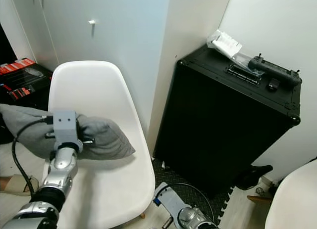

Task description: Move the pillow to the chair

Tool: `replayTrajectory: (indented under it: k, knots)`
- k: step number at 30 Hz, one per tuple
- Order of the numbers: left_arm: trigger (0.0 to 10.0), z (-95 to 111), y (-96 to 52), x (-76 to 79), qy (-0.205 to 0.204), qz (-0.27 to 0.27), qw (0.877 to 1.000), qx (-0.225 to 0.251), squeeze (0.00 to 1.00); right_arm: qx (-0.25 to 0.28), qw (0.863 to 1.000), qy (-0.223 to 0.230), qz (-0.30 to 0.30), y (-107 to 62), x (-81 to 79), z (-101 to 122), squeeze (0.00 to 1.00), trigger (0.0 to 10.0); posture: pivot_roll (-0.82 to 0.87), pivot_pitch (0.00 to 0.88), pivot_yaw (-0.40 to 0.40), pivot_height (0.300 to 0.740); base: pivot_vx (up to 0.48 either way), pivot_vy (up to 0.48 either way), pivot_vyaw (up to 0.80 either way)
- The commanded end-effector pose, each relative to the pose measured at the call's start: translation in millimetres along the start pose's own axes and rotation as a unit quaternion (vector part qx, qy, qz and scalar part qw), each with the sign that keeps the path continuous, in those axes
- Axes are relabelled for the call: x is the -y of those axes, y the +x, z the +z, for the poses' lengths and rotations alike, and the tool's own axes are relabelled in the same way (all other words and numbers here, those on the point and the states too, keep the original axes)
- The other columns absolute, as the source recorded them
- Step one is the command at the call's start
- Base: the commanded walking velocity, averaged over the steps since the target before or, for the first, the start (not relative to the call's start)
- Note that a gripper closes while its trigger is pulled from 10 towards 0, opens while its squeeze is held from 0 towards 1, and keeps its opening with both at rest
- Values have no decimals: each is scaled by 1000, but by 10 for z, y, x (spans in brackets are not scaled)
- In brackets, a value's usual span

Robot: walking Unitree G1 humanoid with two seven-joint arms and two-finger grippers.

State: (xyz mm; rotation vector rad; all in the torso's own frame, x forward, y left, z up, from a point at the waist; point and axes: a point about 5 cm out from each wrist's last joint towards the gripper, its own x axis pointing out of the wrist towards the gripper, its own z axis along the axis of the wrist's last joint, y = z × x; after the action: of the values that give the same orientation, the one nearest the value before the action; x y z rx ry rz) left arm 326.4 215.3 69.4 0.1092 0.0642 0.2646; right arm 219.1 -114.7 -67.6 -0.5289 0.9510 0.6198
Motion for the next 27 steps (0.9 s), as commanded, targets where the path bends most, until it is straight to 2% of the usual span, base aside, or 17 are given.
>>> replayTrajectory:
  k: [1, 6, 10, 18, 23, 27]
  knots:
    - [10000, 157, 62, 50, -24, -10, 999, 37, 0, -11, 1000, 3, 7, -6, -19, -95, 0, 10000, -6, 96, -158, 716, 0, 0, 0]
    - [10000, 196, 75, 98, -43, -35, 997, 45, 0, -13, 1000, 10, 15, -4, -41, -103, 0, 10000, -16, 93, -161, 716, 0, 0, 0]
    - [10000, 268, 122, 86, -32, -31, 997, 57, 0, -18, 1000, 2, 23, -1, -68, -116, 0, 10000, -21, 91, -164, 702, 0, 0, 0]
    - [10000, 421, 238, -179, -11, 29, 997, 77, 0, -20, 999, 3, 26, -5, -63, -132, 0, 10000, -31, 94, -170, 657, 0, 0, 0]
    - [10000, 434, 254, -250, -10, 46, 996, 76, 0, -19, 999, -2, 26, -7, -54, -131, 0, 10000, -35, 98, -172, 632, 0, 0, 0]
    - [10000, 454, 260, -245, -14, 54, 995, 81, 0, -8, 1000, 4, 27, -8, -49, -112, 0, 10000, -38, 100, -175, 617, 0, 0, 0]
